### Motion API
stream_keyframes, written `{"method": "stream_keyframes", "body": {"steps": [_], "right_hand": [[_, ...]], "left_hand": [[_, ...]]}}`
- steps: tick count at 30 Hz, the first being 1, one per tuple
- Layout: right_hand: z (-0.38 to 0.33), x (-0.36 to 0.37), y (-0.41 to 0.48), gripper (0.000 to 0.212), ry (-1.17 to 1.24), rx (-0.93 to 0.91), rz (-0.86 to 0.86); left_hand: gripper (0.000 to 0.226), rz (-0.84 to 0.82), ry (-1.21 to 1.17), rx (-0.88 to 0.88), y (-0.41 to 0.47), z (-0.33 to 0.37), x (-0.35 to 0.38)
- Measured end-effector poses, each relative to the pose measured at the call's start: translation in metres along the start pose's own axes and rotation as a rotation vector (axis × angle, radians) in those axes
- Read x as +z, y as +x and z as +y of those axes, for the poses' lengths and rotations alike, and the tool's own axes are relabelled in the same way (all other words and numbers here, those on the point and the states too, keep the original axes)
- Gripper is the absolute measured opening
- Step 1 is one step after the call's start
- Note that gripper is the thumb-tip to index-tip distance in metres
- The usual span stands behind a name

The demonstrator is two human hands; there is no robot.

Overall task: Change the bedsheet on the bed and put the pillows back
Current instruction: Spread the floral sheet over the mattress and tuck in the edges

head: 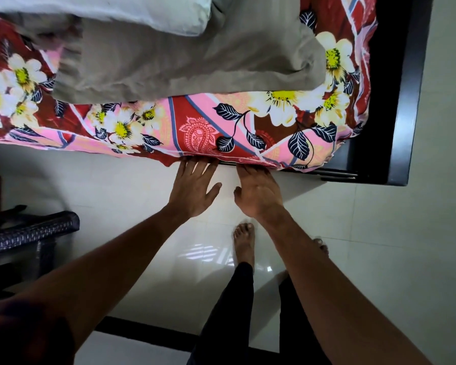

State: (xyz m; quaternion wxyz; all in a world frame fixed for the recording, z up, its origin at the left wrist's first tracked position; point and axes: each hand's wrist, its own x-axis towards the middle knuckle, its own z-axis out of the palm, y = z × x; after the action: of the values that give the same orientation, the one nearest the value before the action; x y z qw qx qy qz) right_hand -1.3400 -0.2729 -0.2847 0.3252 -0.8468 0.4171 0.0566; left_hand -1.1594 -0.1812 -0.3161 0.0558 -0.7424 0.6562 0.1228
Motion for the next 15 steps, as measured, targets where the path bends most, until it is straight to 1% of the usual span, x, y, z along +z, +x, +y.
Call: {"method": "stream_keyframes", "body": {"steps": [2,5,8,10,11,13,15], "right_hand": [[0.001,0.004,-0.020,0.062,0.020,-0.003,0.104],[0.007,0.013,-0.049,0.065,-0.005,0.013,0.139],[0.026,0.014,-0.039,0.077,-0.089,0.050,0.022],[0.029,0.009,-0.027,0.082,-0.160,0.044,-0.018],[0.027,0.005,-0.023,0.083,-0.181,0.057,-0.027],[0.021,-0.005,-0.019,0.083,-0.187,0.086,-0.096],[0.014,-0.012,-0.012,0.076,-0.137,0.122,-0.141]], "left_hand": [[0.069,0.001,0.017,-0.004,-0.002,0.003,0.002],[0.069,0.027,0.000,-0.063,0.004,0.007,0.001],[0.059,0.035,0.006,-0.111,0.010,0.014,-0.001],[0.056,0.045,0.003,-0.135,0.009,0.017,-0.001],[0.056,0.041,-0.004,-0.151,0.009,0.019,-0.002],[0.061,0.006,0.000,-0.187,0.007,0.027,-0.006],[0.064,-0.029,-0.016,-0.247,0.001,0.039,-0.011]]}}
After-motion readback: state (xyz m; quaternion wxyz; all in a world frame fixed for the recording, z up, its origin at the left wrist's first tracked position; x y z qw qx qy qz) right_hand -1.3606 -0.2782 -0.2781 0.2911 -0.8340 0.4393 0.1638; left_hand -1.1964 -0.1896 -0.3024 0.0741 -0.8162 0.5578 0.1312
